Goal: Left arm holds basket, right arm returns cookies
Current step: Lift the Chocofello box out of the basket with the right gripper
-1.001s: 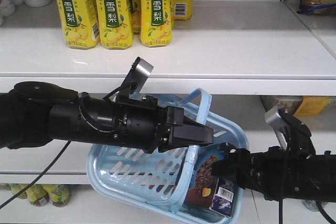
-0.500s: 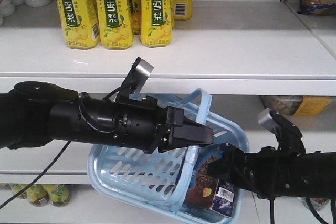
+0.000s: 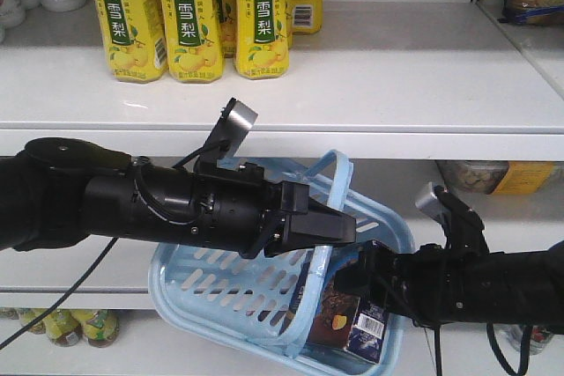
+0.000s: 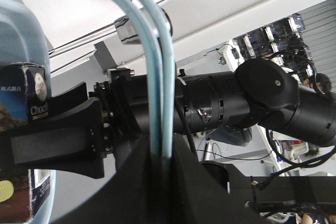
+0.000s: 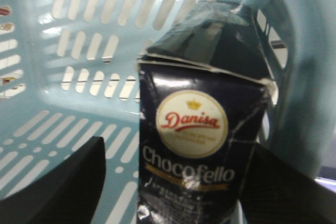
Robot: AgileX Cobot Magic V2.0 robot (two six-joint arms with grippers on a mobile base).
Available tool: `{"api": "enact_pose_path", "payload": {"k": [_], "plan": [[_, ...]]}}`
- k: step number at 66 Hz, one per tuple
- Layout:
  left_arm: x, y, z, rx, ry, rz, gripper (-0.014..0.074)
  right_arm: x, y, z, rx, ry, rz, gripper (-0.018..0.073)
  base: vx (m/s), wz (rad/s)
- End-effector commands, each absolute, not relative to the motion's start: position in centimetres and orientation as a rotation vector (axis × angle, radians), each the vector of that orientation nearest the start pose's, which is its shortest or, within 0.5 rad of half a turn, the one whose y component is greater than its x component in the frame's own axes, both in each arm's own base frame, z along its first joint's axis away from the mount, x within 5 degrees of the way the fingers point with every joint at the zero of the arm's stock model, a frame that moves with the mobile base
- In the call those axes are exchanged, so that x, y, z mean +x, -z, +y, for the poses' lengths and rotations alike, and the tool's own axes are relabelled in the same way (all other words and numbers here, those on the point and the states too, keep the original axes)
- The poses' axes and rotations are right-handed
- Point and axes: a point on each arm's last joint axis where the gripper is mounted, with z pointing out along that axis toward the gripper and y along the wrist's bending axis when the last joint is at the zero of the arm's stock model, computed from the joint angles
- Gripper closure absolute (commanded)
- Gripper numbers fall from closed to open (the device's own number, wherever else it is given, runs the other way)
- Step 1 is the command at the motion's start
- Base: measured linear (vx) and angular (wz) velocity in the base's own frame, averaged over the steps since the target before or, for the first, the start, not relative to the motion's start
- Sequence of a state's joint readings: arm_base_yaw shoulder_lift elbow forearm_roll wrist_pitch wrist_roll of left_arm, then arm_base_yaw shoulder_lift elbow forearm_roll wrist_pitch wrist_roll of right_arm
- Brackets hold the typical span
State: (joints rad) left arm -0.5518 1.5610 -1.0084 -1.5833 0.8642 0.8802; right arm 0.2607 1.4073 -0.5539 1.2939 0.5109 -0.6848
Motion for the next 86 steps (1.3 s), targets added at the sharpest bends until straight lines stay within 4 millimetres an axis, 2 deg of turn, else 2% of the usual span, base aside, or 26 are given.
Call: {"api": "enact_pose_path", "payload": {"k": [1, 16, 34, 44, 64, 72, 86], "plan": [[23.4, -32.4, -22.7, 0.431, 1.741, 2.050, 0.0603, 22.6, -19.0, 10.4, 0.149, -0.934, 2.558, 0.0060, 0.00, 0.00], [23.4, -32.4, -22.7, 0.431, 1.741, 2.050, 0.0603, 24.1, -18.8, 11.7, 0.095, -0.914, 2.564, 0.0060, 0.00, 0.00], [23.4, -32.4, -22.7, 0.431, 1.741, 2.050, 0.0603, 25.3, -17.2, 13.8, 0.055, -0.882, 2.614, 0.0072, 0.00, 0.00], [23.4, -32.4, -22.7, 0.431, 1.741, 2.050, 0.0603, 25.5, -16.5, 13.7, 0.076, -0.856, 2.633, 0.0138, 0.00, 0.00], [23.4, -32.4, -22.7, 0.431, 1.741, 2.050, 0.0603, 25.3, -16.6, 13.9, 0.062, -0.903, 2.647, 0.0355, 0.00, 0.00], [23.4, -32.4, -22.7, 0.431, 1.741, 2.050, 0.0603, 25.1, -17.2, 13.9, 0.066, -0.924, 2.628, 0.0400, 0.00, 0.00], [23.4, -32.4, -22.7, 0.431, 1.741, 2.050, 0.0603, 24.3, -20.1, 13.6, -0.021, -0.916, 2.538, 0.0407, 0.00, 0.00]]}}
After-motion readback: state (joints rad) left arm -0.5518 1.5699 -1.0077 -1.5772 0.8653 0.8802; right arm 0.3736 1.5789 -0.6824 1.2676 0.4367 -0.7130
